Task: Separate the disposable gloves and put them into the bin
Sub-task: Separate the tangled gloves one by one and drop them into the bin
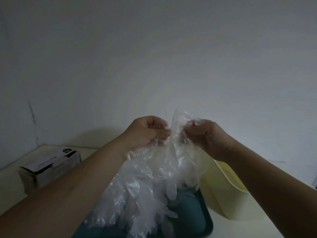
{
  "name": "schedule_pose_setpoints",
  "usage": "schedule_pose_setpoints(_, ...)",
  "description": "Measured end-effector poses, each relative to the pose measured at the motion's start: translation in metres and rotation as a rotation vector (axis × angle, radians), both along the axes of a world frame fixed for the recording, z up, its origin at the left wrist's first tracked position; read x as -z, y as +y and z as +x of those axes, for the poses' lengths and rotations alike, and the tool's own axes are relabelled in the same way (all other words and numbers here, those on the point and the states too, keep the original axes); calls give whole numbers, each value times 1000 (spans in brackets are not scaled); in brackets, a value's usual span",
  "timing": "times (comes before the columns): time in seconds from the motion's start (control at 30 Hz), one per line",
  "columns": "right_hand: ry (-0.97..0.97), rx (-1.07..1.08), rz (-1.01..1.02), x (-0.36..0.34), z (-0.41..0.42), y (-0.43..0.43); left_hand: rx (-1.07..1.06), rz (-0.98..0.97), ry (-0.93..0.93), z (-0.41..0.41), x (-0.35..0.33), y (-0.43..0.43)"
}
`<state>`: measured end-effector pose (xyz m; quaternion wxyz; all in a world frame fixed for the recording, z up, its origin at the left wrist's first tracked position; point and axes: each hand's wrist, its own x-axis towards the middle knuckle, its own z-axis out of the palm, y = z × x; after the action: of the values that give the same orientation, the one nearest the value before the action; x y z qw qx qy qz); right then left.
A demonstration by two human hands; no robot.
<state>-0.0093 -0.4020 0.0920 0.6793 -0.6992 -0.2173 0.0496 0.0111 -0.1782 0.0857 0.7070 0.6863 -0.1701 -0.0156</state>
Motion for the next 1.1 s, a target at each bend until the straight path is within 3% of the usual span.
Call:
schedule_pose_setpoints(0.1,-71,-17,-49,0,-2,2,-30,-10,-10,2,4,3)
schedule_pose_setpoints(0.27,-97,154,-46,6,2,14,11,13,-48,0,5,-3)
schedule_pose_setpoints(0.43,-116,302,-7,6,5,-6,-34,-88,113,4,4,11)
schedule_pose_setpoints(0.53,-78,328,6,9,5,-9,-190,-136,158,11,4,20)
schedule_pose_setpoints(0.63,-13,311,84,12,7,-7,-347,77,98,15,9,25)
schedule_pose_setpoints(0.7,29,280,103,11,9,-6,-330,348,81,19,17,31)
schedule_pose_setpoints(0.77,8,280,57,9,10,-6,-418,667,-91,19,17,34)
schedule_pose_setpoints(0.8,-14,290,35,10,10,-7,-483,714,-202,16,14,32)
schedule_pose_setpoints(0.87,-36,301,26,9,10,-8,-470,548,-250,4,0,24)
schedule_pose_setpoints(0.93,-41,316,36,4,9,-8,-214,286,75,-8,-17,9)
schedule_pose_setpoints(1.0,-39,313,62,-1,10,-11,58,180,326,-21,-25,-4)
schedule_pose_setpoints(1.1,-28,256,72,-12,6,-14,171,28,338,-25,-19,-17)
